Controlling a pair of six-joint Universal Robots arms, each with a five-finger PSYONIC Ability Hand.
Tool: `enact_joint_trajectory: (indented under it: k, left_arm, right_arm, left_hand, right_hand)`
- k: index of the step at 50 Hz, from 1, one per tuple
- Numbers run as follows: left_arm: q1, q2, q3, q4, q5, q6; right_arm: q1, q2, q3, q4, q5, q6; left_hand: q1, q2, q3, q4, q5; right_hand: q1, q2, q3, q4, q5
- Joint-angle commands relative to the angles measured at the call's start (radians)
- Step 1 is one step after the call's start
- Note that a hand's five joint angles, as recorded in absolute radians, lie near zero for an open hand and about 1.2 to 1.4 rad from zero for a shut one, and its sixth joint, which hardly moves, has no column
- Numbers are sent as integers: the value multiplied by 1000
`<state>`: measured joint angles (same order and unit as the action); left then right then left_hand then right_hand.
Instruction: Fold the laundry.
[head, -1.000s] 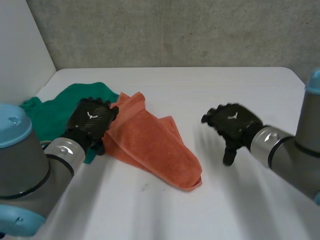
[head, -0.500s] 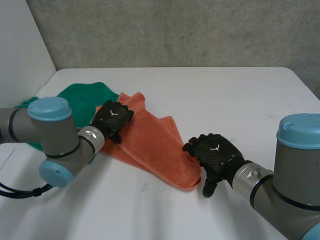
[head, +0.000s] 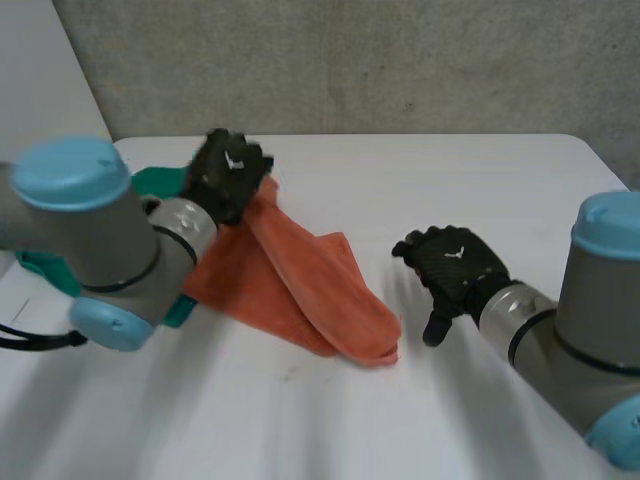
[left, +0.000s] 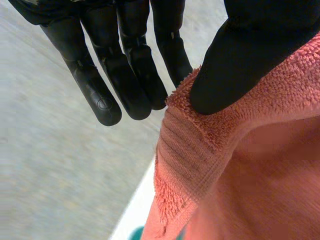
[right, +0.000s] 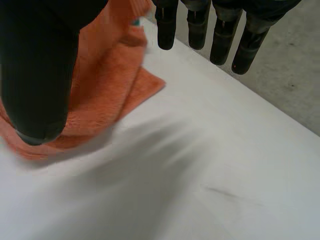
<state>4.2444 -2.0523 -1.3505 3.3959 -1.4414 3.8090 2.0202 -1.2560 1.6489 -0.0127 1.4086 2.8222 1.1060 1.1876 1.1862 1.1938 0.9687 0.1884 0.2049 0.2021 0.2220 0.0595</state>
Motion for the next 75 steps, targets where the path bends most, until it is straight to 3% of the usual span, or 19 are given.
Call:
enact_joint_trajectory:
  k: [1,6,14,22,28,32,33,36,40,44,49,53,57,66,75]
  left_arm:
    - [-18,233,-73,-7,-5,1]
    - [-11,365,-82,-32,-22,1]
    - [-14,457,-81,-78,-30,3]
    - [-8,500,-78,-95,-39,1]
    - [-11,512,-67,-104,-77,1]
    - [-9,520,-61,-104,-91,1]
    - [-9,521,-59,-104,-91,1]
    - [-9,523,-55,-101,-93,1]
    - [2,528,-42,-99,-105,1]
    - [17,532,-36,-99,-129,1]
    - [32,561,-45,-112,-146,0]
    - [34,589,-68,-154,-152,-15]
    - [35,590,-96,-229,-152,-38]
    - [74,528,-151,-353,-142,-112]
    - [69,181,0,-291,-140,-127]
  right_arm:
    - [-32,56,-139,147,-14,0]
    - [-37,124,-231,259,-80,0]
    - [-20,217,-310,238,-175,63]
    - [81,389,-441,186,-154,322]
    - [101,501,-540,165,-125,425]
    - [132,529,-555,155,-109,450]
    - [135,526,-555,152,-86,456]
    - [135,511,-564,145,-45,457]
    - [132,391,-564,132,7,435]
    - [68,201,-548,125,10,318]
    - [-64,-21,-534,149,23,-12]
    - [-86,-155,-535,215,38,-229]
    - [-94,-223,-537,299,67,-325]
    - [-81,-162,-489,451,79,-432]
    - [-71,88,-567,406,105,-484]
  left_hand:
    - [290,209,210,202,253]
    - [290,209,210,202,253]
    - [290,209,210,202,253]
    - [290,209,210,202,253]
    - [290,209,210,202,253]
    - [290,209,210,202,253]
    - [290,209,210,202,253]
    - [290,209,210,202,253]
    - [290,209,210,202,253]
    - [290,209,210,202,253]
    - [290,209,210,202,253]
    - [290,209,210,202,253]
    - [290,209,210,202,253]
    - [290,209,210,202,253]
    - [290,209,210,202,253]
  right_hand:
    - [-14,-30,-28,-48,-60]
    - [-14,-30,-28,-48,-60]
    - [-14,-30,-28,-48,-60]
    - [-14,-30,-28,-48,-60]
    - [-14,-30,-28,-48,-60]
    - [309,293,296,276,264]
    - [598,582,585,565,553]
    - [1163,1146,1149,1129,1117]
    - [1208,1191,1194,1174,1162]
    - [1208,1191,1194,1174,1162]
    - [1208,1191,1194,1174,1162]
    - [1208,1191,1194,1174,1162]
    - [1208,1191,1194,1174,1162]
    - [1208,1191,1194,1174,1162]
    - [1208,1191,1194,1174,1162]
